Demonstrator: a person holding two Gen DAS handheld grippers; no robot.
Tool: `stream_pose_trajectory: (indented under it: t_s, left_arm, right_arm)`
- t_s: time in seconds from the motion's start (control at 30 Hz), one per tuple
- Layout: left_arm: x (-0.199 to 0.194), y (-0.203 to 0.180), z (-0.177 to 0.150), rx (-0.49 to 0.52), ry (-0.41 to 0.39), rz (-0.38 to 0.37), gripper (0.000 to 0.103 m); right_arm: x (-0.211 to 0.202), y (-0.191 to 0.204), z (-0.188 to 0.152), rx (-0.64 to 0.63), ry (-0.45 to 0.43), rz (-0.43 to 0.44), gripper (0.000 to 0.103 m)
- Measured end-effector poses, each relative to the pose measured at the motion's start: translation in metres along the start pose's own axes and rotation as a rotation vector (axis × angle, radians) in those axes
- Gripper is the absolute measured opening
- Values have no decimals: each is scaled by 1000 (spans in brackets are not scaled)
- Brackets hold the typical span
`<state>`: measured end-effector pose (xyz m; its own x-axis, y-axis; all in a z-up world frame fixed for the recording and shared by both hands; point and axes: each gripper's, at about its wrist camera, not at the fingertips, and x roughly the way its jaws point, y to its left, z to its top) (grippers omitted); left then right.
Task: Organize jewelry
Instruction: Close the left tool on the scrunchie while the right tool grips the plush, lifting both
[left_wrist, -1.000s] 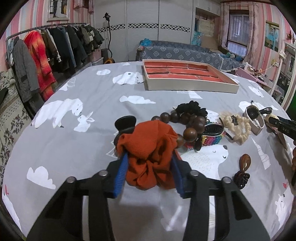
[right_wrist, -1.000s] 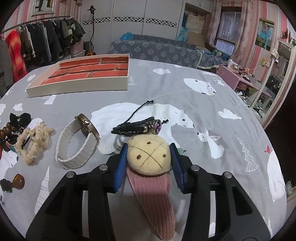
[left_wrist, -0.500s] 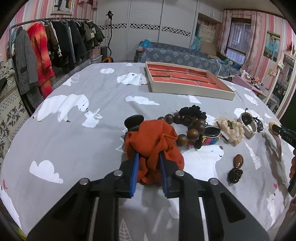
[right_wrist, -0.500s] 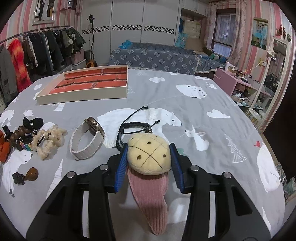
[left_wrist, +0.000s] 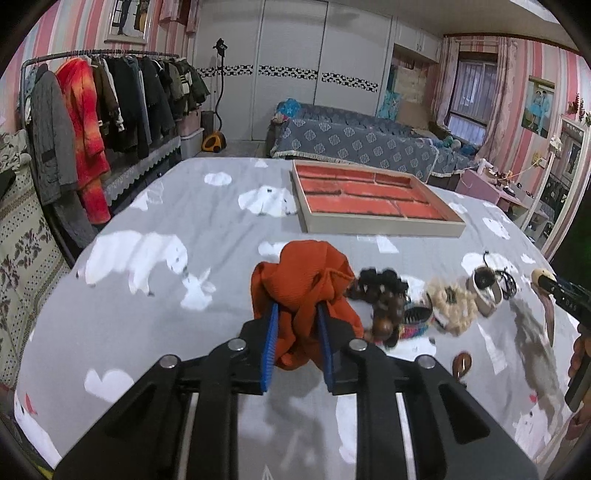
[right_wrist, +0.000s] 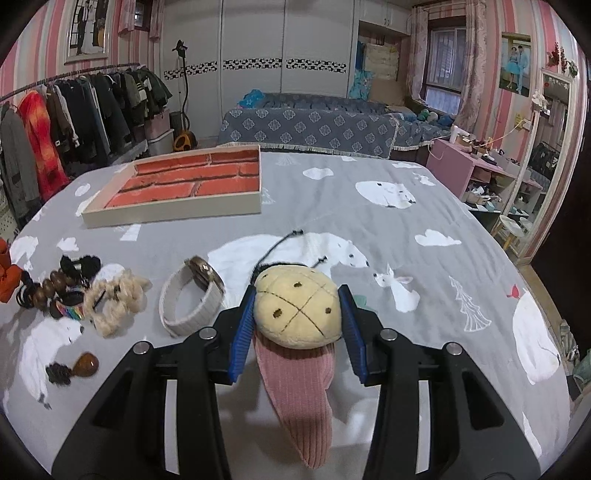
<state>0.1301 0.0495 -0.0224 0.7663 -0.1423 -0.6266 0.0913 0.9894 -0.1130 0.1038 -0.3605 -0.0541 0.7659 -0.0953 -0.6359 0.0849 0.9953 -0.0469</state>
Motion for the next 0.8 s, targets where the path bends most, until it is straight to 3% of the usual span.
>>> stream_pose_trajectory:
  t_s: [0.43,0.53,0.8]
  left_arm:
    - [64,-11,95,-7,32,-47,21]
    - [80,-16,120,4,20,-42,21]
    - [154,-35,167,35,75,-25,21]
  right_arm:
    - [38,41,86,-22,-32,94,44]
    - [58,50,109,-22,-35,110,44]
    - [133,80,163,-42,-17,125,44]
